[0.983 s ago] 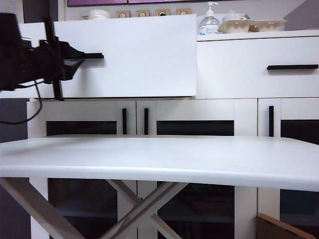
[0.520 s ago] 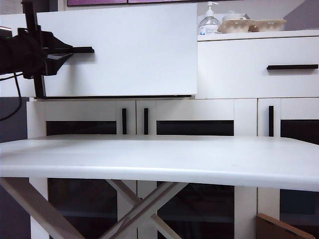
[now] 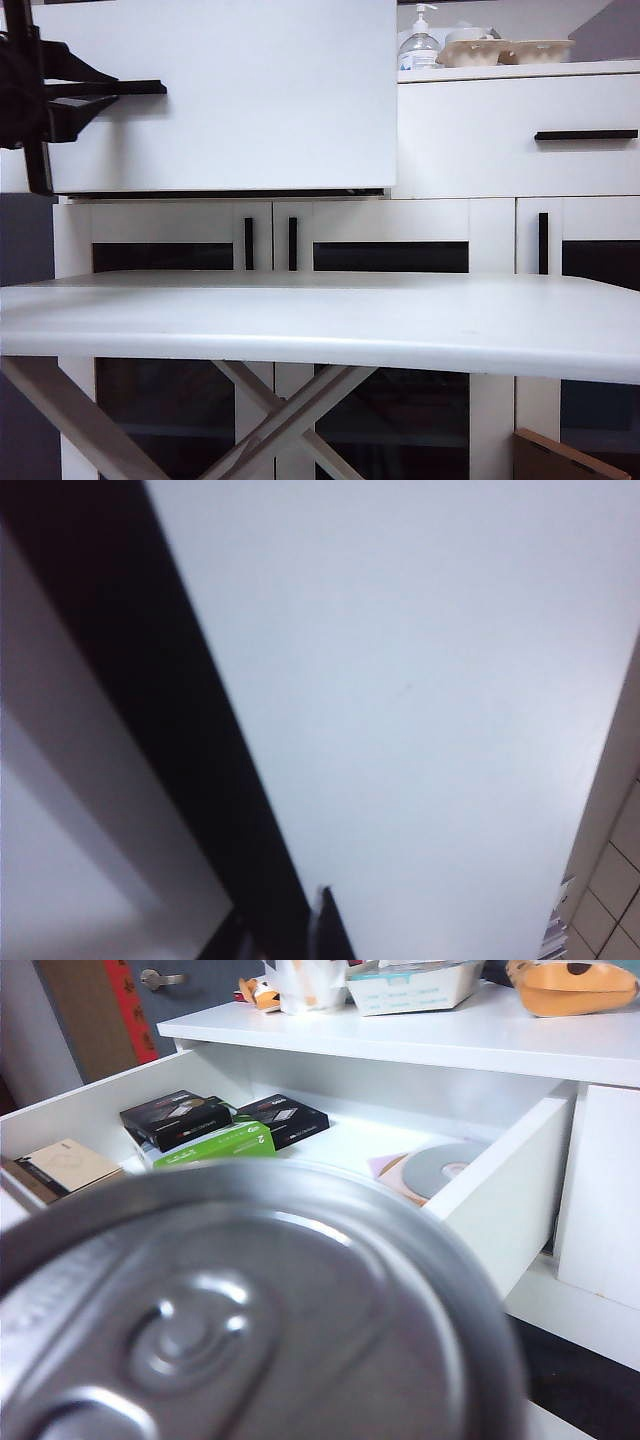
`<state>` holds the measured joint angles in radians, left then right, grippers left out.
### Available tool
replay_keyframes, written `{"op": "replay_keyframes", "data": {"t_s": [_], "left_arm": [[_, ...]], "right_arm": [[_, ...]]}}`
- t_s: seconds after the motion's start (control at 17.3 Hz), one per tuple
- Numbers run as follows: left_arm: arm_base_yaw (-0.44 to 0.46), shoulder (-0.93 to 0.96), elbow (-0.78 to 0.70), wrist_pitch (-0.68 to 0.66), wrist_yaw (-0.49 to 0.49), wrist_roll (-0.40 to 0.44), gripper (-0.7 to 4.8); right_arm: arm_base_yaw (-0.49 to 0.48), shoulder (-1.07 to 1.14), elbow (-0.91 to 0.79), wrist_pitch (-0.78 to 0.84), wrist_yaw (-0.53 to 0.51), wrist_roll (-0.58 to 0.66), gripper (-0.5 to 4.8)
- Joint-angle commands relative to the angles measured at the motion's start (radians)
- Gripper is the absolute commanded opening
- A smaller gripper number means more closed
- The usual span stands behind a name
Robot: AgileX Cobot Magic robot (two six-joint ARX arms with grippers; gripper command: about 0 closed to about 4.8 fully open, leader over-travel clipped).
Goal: Pick up a can of beer from the white table, open the left drawer, place the beer inside the drawer, and finally close the drawer.
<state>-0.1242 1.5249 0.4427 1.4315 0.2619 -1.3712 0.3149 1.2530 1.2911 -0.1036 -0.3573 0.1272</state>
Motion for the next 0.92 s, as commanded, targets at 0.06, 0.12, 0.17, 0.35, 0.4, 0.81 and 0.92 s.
{"op": "replay_keyframes", "data": {"t_s": [0.06, 0.12, 0.17, 0.35, 0.4, 0.81, 0.92], "left_arm": [[0.009, -0.072, -0.060, 0.013, -0.040, 0.062, -0.06], [0.009, -0.099, -0.081, 0.013, -0.040, 0.062, -0.06], [0.009, -0.126, -0.103, 0.012, -0.040, 0.062, -0.06], [0.009, -0.163, -0.136, 0.009, -0.040, 0.061, -0.06], [0.009, -0.179, -0.150, 0.008, -0.039, 0.056, -0.06], [0.009, -0.261, -0.237, 0.007, -0.033, 0.054, -0.06], [0.009, -0.266, -0.250, 0.008, -0.034, 0.054, -0.06]], "right_arm": [[0.002, -0.013, 0.012, 0.073, -0.002, 0.003, -0.05], [0.002, -0.013, 0.012, 0.073, -0.005, 0.003, -0.05], [0.002, -0.013, 0.012, 0.073, -0.005, 0.003, -0.05], [0.002, -0.013, 0.012, 0.075, -0.005, 0.003, -0.05], [0.002, -0.014, 0.012, 0.075, -0.005, 0.003, -0.05], [0.002, -0.018, 0.012, 0.083, -0.004, 0.003, -0.05], [0.002, -0.018, 0.012, 0.086, -0.003, 0.003, -0.05]]}}
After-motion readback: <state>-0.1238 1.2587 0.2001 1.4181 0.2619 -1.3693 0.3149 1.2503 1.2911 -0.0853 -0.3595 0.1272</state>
